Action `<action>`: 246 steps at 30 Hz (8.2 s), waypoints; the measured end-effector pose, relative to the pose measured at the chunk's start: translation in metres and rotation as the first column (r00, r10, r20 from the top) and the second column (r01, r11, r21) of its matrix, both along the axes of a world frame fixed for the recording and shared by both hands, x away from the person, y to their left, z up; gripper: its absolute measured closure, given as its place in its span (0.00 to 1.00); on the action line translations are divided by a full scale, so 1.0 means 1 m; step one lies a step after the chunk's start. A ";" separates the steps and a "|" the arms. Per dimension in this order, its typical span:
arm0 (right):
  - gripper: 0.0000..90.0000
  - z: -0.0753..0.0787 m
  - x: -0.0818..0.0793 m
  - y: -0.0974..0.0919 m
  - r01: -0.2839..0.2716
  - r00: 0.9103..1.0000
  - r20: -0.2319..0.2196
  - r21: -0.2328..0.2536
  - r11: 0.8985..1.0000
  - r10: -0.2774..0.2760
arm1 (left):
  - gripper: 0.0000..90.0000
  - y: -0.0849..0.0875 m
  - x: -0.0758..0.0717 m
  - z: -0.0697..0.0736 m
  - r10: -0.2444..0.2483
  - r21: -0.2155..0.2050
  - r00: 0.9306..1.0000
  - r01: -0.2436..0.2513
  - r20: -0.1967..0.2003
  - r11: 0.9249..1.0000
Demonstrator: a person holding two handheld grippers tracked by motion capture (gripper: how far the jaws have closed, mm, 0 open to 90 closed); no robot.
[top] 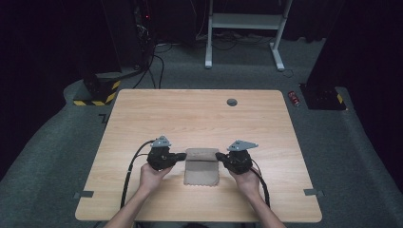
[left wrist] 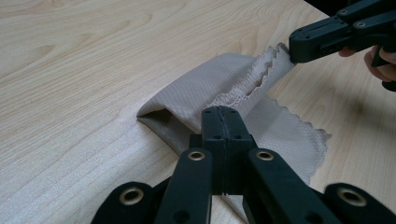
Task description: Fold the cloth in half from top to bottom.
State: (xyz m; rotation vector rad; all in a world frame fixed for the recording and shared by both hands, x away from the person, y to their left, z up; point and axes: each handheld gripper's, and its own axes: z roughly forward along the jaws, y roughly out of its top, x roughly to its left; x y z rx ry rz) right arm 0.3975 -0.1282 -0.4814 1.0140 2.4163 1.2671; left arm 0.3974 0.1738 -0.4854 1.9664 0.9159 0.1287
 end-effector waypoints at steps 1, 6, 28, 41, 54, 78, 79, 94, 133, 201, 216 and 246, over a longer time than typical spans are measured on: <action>0.98 0.000 -0.001 0.000 -0.002 1.000 0.000 0.000 1.000 0.002 | 1.00 0.001 0.000 0.000 -0.001 -0.002 1.000 0.001 0.001 1.000; 0.98 0.000 -0.003 0.000 -0.007 1.000 0.002 0.001 1.000 0.007 | 1.00 0.001 -0.002 -0.001 -0.001 -0.009 1.000 0.001 -0.001 1.000; 0.98 -0.004 -0.017 -0.001 -0.038 0.999 -0.016 0.022 0.999 0.038 | 1.00 0.007 -0.015 -0.006 -0.001 -0.031 1.000 0.001 -0.007 1.000; 0.98 -0.007 -0.025 -0.003 -0.044 0.999 -0.024 0.031 0.999 0.045 | 1.00 0.005 -0.023 -0.009 -0.005 -0.017 1.000 0.005 0.001 1.000; 0.98 -0.013 -0.030 -0.003 -0.056 0.998 -0.038 0.025 0.998 0.057 | 1.00 0.005 -0.029 -0.013 -0.010 -0.004 1.000 0.010 -0.010 1.000; 0.98 -0.027 -0.037 -0.002 -0.060 0.997 -0.050 -0.013 0.998 0.059 | 1.00 -0.001 -0.038 -0.026 -0.020 0.047 1.000 0.020 -0.015 0.999; 0.98 -0.027 -0.037 -0.002 -0.059 0.997 -0.048 -0.019 0.998 0.058 | 1.00 -0.002 -0.038 -0.027 -0.024 0.050 1.000 0.024 -0.014 0.998; 0.98 -0.033 -0.041 -0.002 -0.073 0.996 -0.053 -0.049 0.996 0.071 | 1.00 -0.007 -0.042 -0.032 -0.023 0.086 1.000 0.025 -0.021 0.996; 0.82 -0.037 -0.057 0.007 -0.051 0.998 -0.046 -0.113 0.992 0.046 | 0.70 -0.014 -0.056 -0.033 0.006 0.184 1.000 -0.004 -0.007 0.983; 0.90 -0.031 0.062 0.023 0.170 0.982 -0.050 -0.160 0.972 -0.180 | 0.82 -0.032 0.056 -0.032 0.210 0.162 0.978 -0.204 -0.016 0.965; 0.76 -0.021 0.048 0.007 0.165 0.985 -0.039 -0.097 0.982 -0.169 | 0.61 -0.016 0.041 -0.019 0.205 0.146 0.979 -0.203 0.006 0.968; 0.70 -0.027 0.000 -0.054 0.241 0.970 -0.016 -0.035 0.970 -0.242 | 0.54 0.037 -0.017 -0.019 0.277 0.095 0.959 -0.281 0.052 0.955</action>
